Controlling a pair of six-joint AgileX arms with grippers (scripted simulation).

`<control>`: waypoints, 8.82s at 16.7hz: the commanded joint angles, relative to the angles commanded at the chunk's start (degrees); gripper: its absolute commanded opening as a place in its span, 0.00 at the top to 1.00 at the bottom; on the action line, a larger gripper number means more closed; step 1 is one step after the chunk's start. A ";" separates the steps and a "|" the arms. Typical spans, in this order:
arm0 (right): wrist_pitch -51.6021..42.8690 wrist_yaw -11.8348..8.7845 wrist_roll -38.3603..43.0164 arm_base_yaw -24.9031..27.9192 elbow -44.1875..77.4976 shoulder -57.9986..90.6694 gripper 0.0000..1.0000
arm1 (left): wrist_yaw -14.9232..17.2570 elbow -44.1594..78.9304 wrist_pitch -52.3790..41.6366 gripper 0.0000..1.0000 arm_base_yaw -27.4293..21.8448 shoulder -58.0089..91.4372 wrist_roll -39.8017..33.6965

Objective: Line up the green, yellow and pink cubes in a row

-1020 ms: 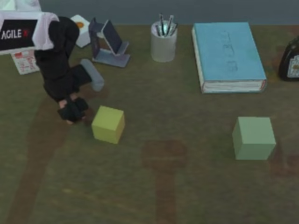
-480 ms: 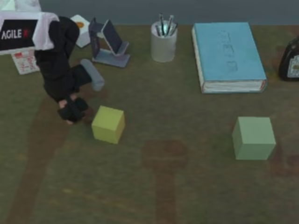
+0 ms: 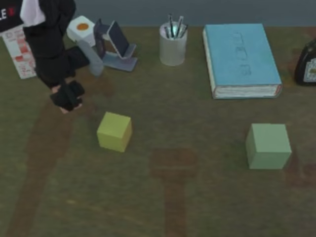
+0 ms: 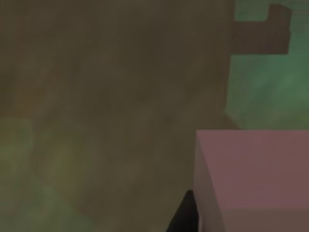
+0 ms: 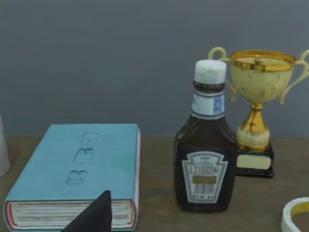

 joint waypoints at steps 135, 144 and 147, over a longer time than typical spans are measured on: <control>0.00 0.00 0.00 0.00 0.00 0.00 0.00 | -0.95 -11.95 12.50 1.00 -13.92 0.31 -55.25; 0.00 0.00 0.00 0.00 0.00 0.00 0.00 | -0.98 -5.66 1.83 1.00 -12.96 -4.40 -55.39; 0.00 0.00 0.00 0.00 0.00 0.00 0.00 | -1.03 -5.65 1.84 1.00 -13.84 -4.14 -56.13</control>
